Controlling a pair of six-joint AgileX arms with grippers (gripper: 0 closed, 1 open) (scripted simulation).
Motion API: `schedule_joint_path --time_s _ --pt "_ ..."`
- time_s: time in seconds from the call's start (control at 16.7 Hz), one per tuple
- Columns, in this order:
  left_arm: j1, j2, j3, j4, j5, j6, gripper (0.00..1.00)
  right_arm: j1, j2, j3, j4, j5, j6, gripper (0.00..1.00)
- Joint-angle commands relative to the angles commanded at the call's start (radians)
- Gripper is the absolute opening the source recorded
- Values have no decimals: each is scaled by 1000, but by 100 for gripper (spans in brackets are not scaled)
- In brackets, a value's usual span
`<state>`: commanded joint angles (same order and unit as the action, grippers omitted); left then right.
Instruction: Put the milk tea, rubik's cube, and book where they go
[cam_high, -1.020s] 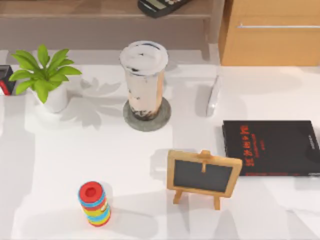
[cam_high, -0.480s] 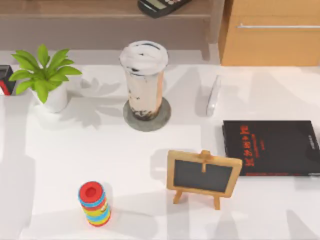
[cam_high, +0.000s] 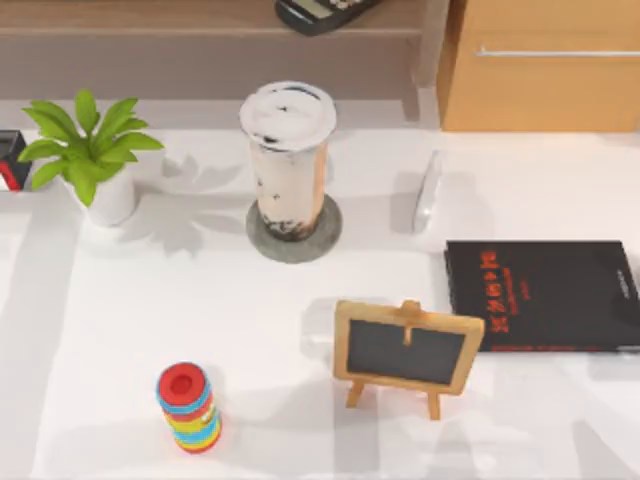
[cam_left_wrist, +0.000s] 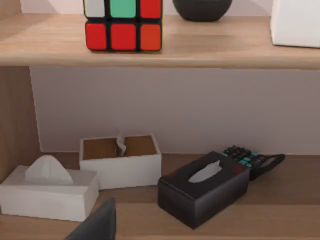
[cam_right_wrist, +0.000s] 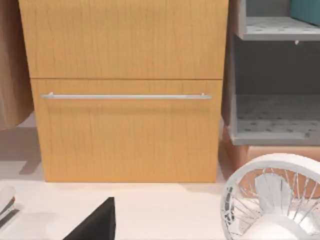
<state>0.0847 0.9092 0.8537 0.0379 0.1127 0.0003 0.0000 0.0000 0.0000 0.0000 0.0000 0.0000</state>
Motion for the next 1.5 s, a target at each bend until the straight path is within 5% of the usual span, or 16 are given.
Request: schedule_joint_path --time_s 0.66,1.2,1.5 --pt "-79 -851 -797 -39 -104 -2 100 0 0 0 0 0 0 100" --pt "-85 -909 -854 -38 -113 0 100 -3 11 10 5 -3 0 100" --pt "-85 -909 -854 -38 -113 0 100 -62 222 202 92 -57 -1 100"
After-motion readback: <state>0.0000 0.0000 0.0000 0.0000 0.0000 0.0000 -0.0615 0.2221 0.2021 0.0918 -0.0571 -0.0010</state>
